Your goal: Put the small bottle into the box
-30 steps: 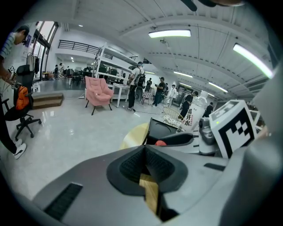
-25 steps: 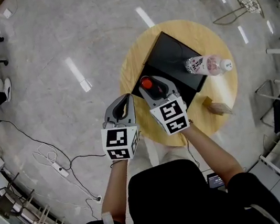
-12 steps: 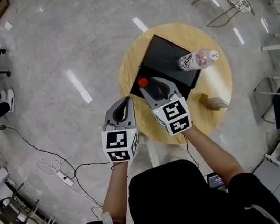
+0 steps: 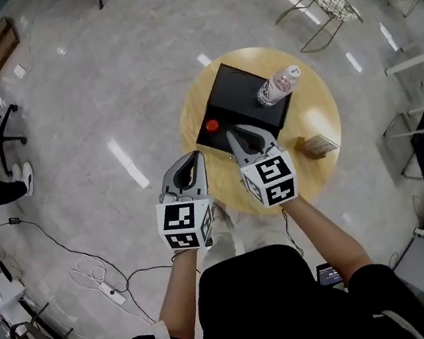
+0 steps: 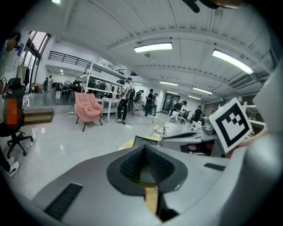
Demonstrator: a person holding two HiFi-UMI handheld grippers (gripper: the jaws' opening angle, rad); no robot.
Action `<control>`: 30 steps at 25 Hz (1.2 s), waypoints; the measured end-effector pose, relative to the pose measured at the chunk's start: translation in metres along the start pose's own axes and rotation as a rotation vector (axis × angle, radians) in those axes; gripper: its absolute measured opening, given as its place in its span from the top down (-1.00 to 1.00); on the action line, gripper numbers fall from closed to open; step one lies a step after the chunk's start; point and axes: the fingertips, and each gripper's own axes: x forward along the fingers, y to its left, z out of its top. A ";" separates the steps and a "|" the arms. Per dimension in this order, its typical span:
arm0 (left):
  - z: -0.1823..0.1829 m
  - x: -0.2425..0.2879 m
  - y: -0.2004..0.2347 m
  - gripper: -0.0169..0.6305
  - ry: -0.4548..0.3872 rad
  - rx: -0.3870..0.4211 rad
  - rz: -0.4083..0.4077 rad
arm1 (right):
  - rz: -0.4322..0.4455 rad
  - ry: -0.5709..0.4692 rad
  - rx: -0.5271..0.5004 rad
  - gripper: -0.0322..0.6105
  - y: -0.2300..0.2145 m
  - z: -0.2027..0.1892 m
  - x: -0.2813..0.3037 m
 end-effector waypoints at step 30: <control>0.097 -0.152 -0.103 0.91 -0.301 0.223 -0.146 | -0.158 -0.351 -0.042 0.89 0.055 0.088 -0.206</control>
